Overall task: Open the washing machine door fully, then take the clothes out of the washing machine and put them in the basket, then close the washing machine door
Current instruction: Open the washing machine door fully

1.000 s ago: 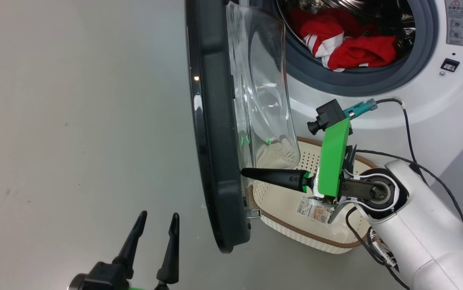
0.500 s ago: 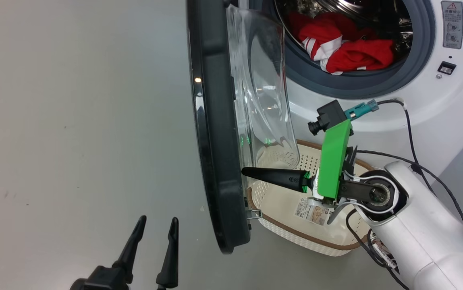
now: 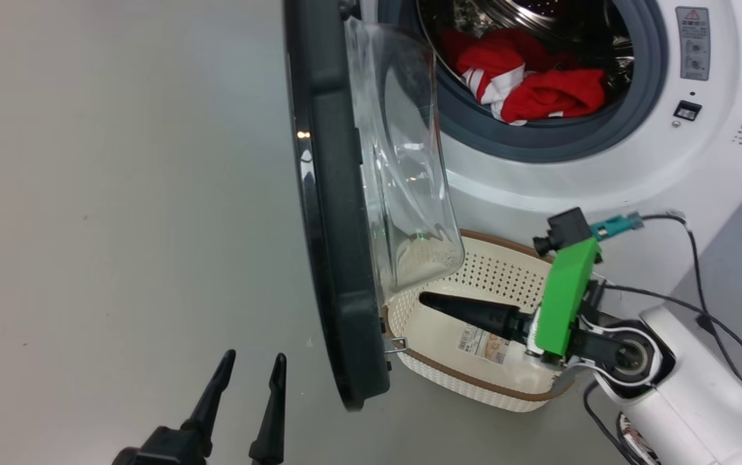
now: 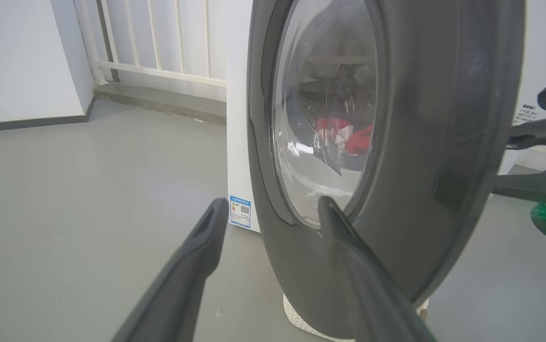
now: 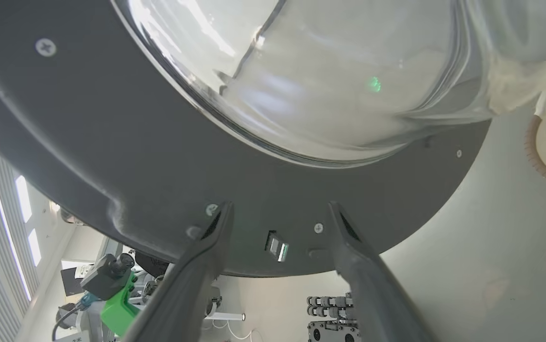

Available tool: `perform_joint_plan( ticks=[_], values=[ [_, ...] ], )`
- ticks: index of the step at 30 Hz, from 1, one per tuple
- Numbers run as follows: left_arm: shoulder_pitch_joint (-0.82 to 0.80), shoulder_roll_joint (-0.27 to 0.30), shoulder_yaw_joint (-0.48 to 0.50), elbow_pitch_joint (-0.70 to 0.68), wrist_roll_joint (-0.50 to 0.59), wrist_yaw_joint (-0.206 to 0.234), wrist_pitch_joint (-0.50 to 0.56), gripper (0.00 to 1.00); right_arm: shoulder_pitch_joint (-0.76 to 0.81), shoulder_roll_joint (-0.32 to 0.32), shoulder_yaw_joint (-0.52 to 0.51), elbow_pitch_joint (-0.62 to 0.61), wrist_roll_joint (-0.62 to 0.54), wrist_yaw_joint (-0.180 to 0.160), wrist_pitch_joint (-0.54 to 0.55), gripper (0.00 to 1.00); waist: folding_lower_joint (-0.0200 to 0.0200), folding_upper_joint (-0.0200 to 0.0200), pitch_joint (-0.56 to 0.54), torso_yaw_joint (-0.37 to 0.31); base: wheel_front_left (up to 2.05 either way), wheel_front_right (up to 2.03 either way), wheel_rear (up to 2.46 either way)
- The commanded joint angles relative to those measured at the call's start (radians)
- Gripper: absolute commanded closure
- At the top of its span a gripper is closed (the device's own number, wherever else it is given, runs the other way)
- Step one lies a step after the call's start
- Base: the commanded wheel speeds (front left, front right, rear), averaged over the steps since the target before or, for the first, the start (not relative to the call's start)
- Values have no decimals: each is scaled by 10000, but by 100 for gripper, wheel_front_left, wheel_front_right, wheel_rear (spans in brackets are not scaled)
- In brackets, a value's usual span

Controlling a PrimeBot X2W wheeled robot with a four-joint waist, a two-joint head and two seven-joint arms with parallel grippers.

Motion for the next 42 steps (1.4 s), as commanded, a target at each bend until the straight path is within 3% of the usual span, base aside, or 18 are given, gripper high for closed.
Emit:
perform_joint_plan(
  ticks=[1, 16, 29, 42],
  values=[
    [-325, 83, 397, -182, 114, -65, -90, 0, 107, -32, -36, -262, -77, 65, -133, 0, 0, 0, -19, -107, 0, 0, 0],
    [-194, 83, 661, -150, 117, -68, -90, 0, 1867, -845, -662, -393, -8, 65, -1891, 0, 0, 0, -100, -582, 0, 0, 0],
    [74, 83, 945, -124, 183, -83, -90, 0, 3258, -1027, -1125, -709, -194, 65, -3957, 0, 0, 0, -327, -895, 0, 0, 0],
    [149, 83, 1039, -18, 220, -171, -90, 0, 3776, -1480, 88, -865, -1339, 65, -6472, 0, 0, 0, -439, -1022, 0, 0, 0]
  ],
)
